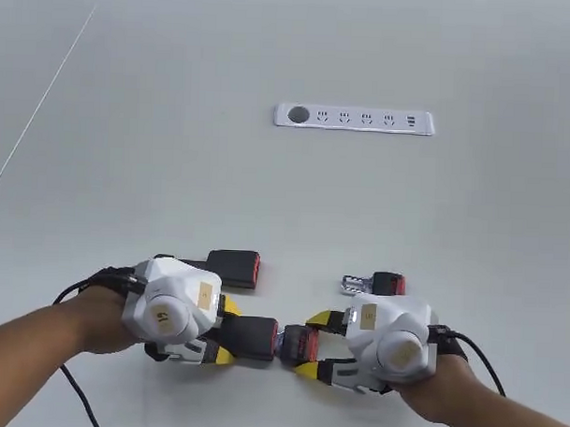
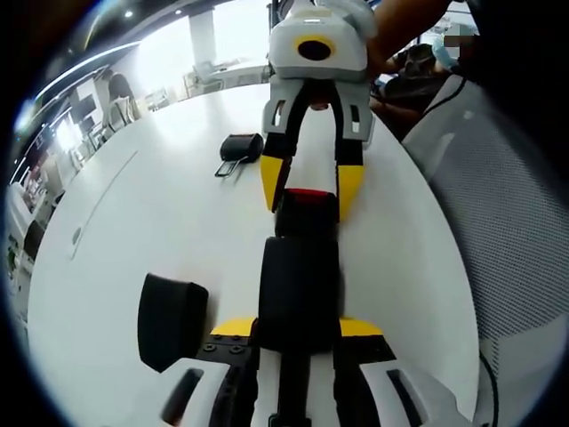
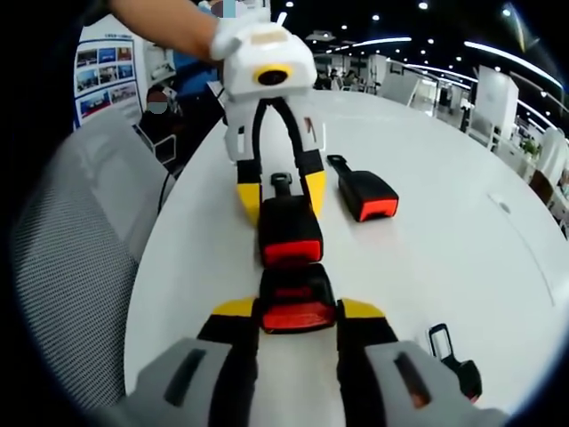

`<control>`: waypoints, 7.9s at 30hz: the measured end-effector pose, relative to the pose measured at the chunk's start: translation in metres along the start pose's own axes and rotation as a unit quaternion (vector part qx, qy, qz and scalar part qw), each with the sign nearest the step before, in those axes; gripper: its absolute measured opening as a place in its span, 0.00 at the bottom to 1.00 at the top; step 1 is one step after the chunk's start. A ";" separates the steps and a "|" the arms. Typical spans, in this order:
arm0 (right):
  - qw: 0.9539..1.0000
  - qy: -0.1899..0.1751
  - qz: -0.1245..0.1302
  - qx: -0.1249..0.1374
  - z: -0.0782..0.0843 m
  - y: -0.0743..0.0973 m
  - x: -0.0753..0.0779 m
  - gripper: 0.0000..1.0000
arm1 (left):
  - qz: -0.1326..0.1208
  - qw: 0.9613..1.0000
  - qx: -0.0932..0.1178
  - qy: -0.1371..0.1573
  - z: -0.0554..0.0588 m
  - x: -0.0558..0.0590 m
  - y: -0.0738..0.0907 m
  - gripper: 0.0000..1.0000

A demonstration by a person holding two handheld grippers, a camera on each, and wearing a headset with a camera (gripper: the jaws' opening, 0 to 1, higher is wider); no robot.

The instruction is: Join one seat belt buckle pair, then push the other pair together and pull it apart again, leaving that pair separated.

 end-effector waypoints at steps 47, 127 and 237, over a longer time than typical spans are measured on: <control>0.997 -0.066 0.023 -0.046 0.058 0.088 0.088 0.69 | -0.067 0.996 -0.006 0.065 0.019 -0.091 0.020 0.61; 0.996 0.011 -0.049 -0.077 0.004 0.022 0.106 0.33 | 0.012 1.000 -0.020 -0.007 0.016 -0.098 0.004 0.33; 0.997 -0.010 -0.035 -0.074 0.002 0.014 0.103 0.33 | 0.019 0.999 -0.049 -0.013 0.017 -0.099 0.001 0.34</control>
Point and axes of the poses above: the centre of the closed fingertips' face, and the gripper's own axes: y roughly backward along the fingers, x roughly to its right, z roughly out of its underside, the point moved 4 cm from there along y, roughly backward along the fingers, and after that the axes turned 7 degrees about -z, right-handed, at the moved point
